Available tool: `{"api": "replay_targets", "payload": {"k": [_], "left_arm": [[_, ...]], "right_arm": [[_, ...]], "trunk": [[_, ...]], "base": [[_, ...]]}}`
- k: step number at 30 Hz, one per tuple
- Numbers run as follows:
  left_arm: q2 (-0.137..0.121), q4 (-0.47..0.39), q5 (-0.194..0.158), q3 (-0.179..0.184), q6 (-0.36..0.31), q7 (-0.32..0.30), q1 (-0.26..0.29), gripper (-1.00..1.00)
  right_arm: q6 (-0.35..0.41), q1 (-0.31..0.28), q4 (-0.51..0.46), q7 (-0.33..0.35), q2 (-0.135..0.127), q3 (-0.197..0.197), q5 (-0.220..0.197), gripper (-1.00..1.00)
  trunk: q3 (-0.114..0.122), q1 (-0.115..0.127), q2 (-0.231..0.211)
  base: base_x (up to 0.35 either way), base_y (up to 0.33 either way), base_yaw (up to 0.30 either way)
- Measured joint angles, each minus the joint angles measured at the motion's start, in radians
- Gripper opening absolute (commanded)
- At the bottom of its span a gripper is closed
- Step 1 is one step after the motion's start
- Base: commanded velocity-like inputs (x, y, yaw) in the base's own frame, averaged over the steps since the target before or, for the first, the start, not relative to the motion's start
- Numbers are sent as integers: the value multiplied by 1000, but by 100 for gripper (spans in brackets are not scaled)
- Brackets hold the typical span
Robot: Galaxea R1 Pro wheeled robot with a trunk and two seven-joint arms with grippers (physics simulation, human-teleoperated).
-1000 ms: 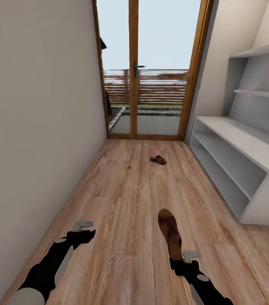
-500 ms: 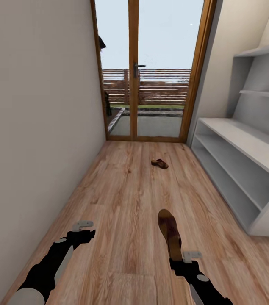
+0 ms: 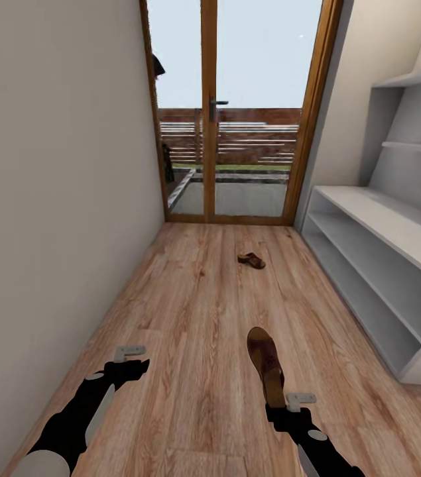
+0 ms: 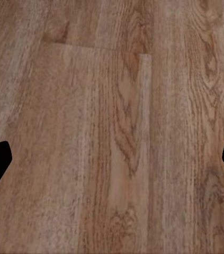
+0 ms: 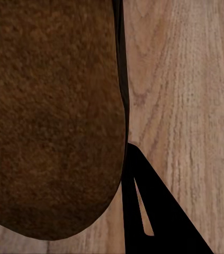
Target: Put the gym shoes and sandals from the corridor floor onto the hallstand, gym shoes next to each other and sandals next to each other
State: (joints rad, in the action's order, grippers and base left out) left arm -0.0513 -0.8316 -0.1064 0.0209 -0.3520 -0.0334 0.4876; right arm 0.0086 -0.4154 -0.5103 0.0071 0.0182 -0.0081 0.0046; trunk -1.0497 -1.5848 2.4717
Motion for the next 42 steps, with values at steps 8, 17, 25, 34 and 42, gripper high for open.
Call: {"api": "replay_targets", "payload": {"k": [8, 17, 25, 34, 42], "left_arm": [[0, 0, 0, 0, 0, 0, 0, 100], [0, 0, 0, 0, -1, 0, 0, 100], [0, 0, -2, 0, -1, 0, 0, 100], [0, 0, -2, 0, -1, 0, 0, 100], [0, 0, -2, 1, -2, 0, 0, 100]], "right_arm": [[0, 0, 0, 0, 0, 0, 0, -100], [0, 0, 0, 0, 1, 1, 0, -100], [0, 0, -1, 0, 2, 3, 0, -100], [1, 0, 0, 0, 2, 3, 1, -100], [0, 0, 0, 0, 2, 3, 1, -100]], "trunk": [[0, 0, 0], [0, 0, 0], [0, 0, 0], [0, 1, 0], [0, 1, 0]], "base": [[6, 0, 0], [0, 0, 0], [83, 0, 0], [324, 0, 0], [344, 0, 0]]}}
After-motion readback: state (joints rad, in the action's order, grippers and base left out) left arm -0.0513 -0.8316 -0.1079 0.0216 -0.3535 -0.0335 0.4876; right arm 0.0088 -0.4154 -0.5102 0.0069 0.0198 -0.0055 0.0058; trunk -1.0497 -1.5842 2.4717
